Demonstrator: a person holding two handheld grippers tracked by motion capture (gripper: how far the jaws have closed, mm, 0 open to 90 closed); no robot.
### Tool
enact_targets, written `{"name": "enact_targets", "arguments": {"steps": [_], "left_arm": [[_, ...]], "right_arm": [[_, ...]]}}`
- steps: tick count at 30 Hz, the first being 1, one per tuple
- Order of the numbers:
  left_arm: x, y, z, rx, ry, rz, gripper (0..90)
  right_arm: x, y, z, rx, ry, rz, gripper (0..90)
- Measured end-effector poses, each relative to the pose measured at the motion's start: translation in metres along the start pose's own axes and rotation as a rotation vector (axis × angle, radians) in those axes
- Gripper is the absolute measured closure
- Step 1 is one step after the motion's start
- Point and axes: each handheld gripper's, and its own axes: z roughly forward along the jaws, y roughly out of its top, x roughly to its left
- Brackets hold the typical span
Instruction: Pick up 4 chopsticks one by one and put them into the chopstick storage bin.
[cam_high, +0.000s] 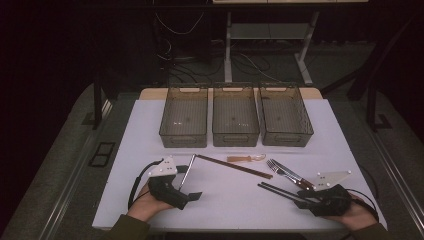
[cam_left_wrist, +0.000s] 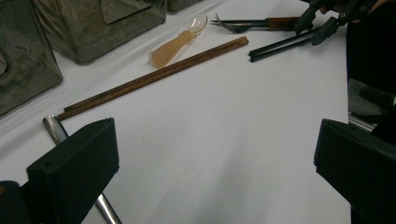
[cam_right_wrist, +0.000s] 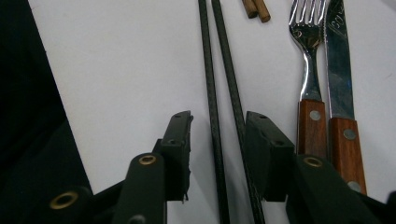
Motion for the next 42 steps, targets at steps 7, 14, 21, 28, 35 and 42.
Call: {"name": "enact_targets", "arguments": {"steps": [7, 14, 21, 28, 35, 42], "left_arm": [[0.0002, -0.0001, 0.0, -0.001, 0.0, -0.001, 0.0], [0.0002, -0.0002, 0.0001, -0.001, 0.0, -0.001, 0.0], [-0.0003, -0.0003, 0.0008, 0.004, -0.003, 0.002, 0.0], [-0.0009, -0.0003, 0.0019, 0.006, -0.004, 0.005, 0.0], [-0.0006, -0.0004, 0.001, 0.009, -0.005, 0.006, 0.0], [-0.001, -0.0004, 0.0016, 0.011, -0.007, 0.009, 0.0]], "right_arm": [[0.0019, 0.0019, 0.0018, 0.004, 0.006, -0.02, 69.0], [0.0019, 0.0034, 0.005, 0.017, 0.008, -0.027, 75.8], [0.0032, 0.0037, 0.0081, 0.033, -0.009, -0.046, 83.1], [0.0044, 0.0044, 0.0087, 0.036, -0.011, -0.065, 86.0], [0.0, 0.006, 0.0077, 0.018, 0.026, -0.039, 86.1], [-0.0004, 0.0085, 0.0048, 0.003, 0.039, -0.036, 86.1]]}}
